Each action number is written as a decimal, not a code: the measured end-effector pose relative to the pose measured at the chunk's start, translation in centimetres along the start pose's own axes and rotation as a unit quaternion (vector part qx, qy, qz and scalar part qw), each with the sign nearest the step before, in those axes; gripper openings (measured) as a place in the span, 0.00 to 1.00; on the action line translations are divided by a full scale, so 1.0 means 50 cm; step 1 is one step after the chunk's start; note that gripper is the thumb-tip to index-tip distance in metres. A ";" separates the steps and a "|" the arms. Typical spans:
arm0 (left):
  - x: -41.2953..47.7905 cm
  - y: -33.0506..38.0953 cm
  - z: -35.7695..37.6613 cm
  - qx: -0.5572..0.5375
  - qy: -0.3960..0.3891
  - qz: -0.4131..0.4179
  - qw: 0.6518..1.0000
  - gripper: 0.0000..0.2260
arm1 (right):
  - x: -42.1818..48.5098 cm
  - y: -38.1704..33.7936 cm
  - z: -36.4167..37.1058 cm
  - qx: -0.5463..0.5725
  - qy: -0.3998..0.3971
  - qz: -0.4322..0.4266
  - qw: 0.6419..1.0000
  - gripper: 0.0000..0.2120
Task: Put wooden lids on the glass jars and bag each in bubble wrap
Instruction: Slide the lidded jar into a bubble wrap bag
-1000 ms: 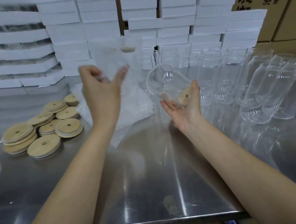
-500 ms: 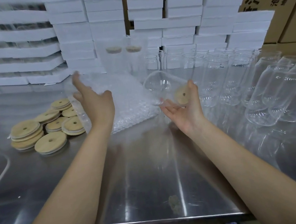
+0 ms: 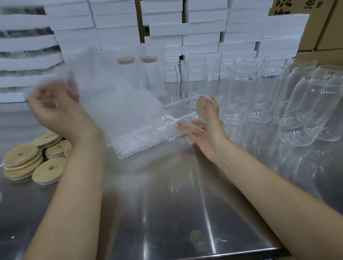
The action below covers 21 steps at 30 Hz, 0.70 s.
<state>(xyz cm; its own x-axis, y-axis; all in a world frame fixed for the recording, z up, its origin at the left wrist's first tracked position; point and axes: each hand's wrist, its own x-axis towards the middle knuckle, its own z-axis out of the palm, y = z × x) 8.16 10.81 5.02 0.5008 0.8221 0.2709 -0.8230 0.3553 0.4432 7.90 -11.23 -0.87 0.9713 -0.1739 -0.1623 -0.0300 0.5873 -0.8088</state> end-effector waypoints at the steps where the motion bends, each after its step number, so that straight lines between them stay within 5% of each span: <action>1: -0.010 0.001 0.005 0.004 -0.048 0.068 0.996 0.05 | 0.000 0.000 0.001 0.000 -0.002 0.002 1.000 0.32; 3: -0.046 -0.015 0.008 0.124 -0.140 0.119 0.975 0.05 | -0.002 0.001 0.004 0.003 -0.009 -0.002 1.000 0.32; 5: -0.076 -0.041 -0.002 0.340 -0.184 0.107 0.916 0.03 | 0.002 0.002 0.004 0.003 -0.006 -0.008 1.000 0.32; 8: -0.086 -0.069 -0.046 0.634 -0.221 0.169 0.722 0.03 | 0.003 0.001 0.000 0.000 -0.003 -0.005 1.000 0.33; 10: -0.078 -0.067 -0.056 0.685 -0.259 0.217 0.645 0.04 | 0.004 -0.004 -0.001 0.003 -0.008 0.001 1.000 0.33; 15: -0.082 -0.068 -0.040 0.658 -0.407 0.215 0.596 0.05 | 0.003 -0.005 -0.002 -0.015 -0.029 0.004 0.999 0.31; 21: -0.105 -0.069 -0.039 0.611 -0.451 0.147 0.634 0.07 | 0.002 -0.027 0.003 -0.065 -0.115 -0.012 0.991 0.36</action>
<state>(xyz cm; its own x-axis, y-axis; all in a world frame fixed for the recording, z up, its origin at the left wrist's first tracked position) 7.86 6.15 0.38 0.7769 -0.0109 0.6295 -0.3697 -0.8173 0.4421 8.09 -11.92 0.29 0.9998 0.0070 -0.0201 -0.0211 0.4751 -0.8797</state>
